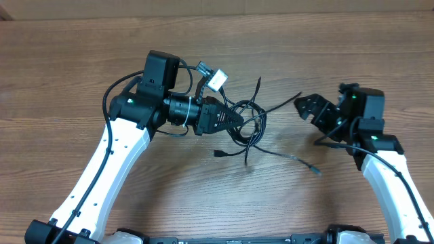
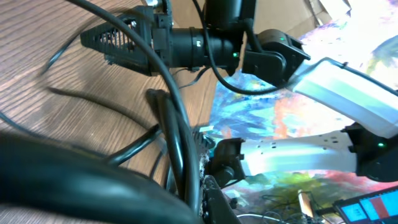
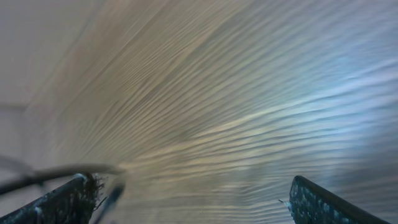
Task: Untangle cables
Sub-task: 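Open the right gripper and pull it rightward, leaving bundle in left gripper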
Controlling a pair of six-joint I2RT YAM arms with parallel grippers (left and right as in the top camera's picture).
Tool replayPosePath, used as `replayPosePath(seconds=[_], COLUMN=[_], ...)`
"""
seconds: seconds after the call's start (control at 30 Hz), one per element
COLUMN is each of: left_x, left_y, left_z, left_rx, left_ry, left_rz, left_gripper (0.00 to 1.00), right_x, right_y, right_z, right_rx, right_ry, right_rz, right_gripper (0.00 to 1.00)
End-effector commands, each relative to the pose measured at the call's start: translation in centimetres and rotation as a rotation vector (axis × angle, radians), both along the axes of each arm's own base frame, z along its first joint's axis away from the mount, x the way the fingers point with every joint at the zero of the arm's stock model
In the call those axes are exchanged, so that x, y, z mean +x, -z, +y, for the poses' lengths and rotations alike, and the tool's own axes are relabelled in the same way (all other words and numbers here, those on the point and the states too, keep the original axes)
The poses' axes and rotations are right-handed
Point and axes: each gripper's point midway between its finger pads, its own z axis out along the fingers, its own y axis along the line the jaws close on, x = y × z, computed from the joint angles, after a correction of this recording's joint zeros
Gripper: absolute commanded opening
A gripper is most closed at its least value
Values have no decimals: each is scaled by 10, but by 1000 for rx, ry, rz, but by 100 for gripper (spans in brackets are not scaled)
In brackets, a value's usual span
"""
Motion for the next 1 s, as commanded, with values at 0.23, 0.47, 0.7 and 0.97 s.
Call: replayPosePath(seconds=[0.23,0.47,0.7,0.97], left_x=[-4,15,14,0], left_y=[-16,-17,-54,-62], left_z=[3,22,32,15], left_rx=[-59,-61,-246,-281], left_ry=[28,-43,50,137], left_rz=[-42,-55,-172,-234], left_gripper=[4,4,4,4], right_x=[-4,-9,-38,-44], right_y=[5,-33,-96,-113], right_z=[-15,41,87,92], right_rx=[-10,164,437,511], right_ry=[52,-315,-671,-723], right_rz=[38,-151,-380,-405], right_gripper=[97,98,99,100])
